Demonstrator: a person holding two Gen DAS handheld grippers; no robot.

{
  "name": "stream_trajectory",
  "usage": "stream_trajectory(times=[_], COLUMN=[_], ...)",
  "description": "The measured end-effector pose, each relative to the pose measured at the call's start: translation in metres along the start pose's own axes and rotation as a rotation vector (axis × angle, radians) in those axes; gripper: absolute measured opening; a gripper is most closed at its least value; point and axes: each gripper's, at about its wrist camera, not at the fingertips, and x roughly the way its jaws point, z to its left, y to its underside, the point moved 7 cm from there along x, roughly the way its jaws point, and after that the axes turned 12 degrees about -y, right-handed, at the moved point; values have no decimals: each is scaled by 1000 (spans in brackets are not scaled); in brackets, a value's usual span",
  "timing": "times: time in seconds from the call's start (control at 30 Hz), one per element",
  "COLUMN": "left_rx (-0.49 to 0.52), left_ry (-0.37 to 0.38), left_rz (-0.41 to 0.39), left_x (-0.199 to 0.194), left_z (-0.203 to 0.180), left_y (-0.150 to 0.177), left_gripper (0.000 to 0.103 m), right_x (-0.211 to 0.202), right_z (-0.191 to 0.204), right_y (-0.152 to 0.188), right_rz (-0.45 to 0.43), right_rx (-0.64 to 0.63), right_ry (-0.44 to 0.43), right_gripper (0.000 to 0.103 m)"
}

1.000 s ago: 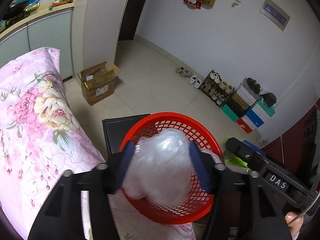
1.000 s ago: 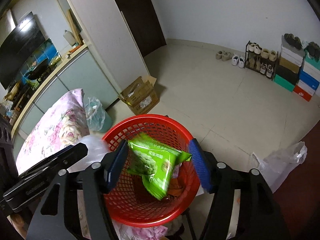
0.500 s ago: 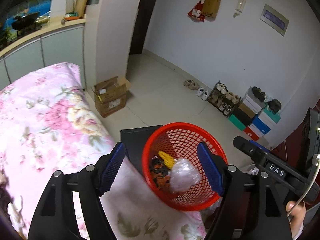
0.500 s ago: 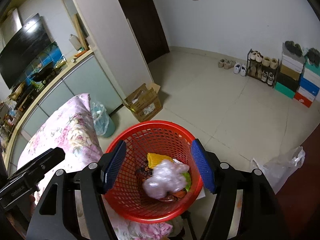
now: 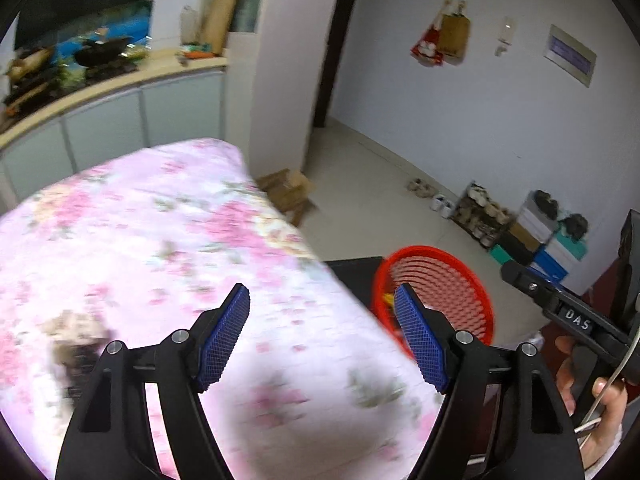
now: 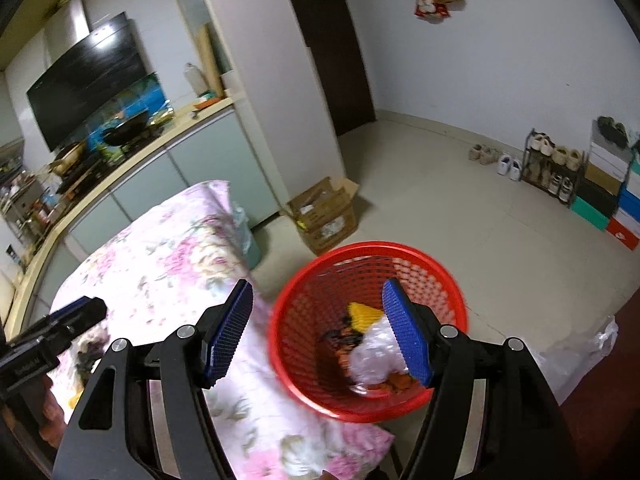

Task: Collect trash
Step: 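Open both tools to drop the clear bag and green packet into the basket, then grasp the white tissue with the left tool while the right tool grasps the green-yellow scrubber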

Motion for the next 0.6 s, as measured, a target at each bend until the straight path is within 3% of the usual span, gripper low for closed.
stream_trajectory(times=[0.37, 0.6], left_rx=[-166, -277], left_ry=[-210, -251], left_rz=[-16, 44], left_x=[-59, -59], left_z=[159, 219], left_y=[21, 68], left_gripper=[72, 72], right_x=[13, 27], right_z=[52, 92], right_y=[19, 43], right_rz=[47, 102], right_rx=[-45, -77], right_ry=[-87, -155], right_gripper=[66, 67])
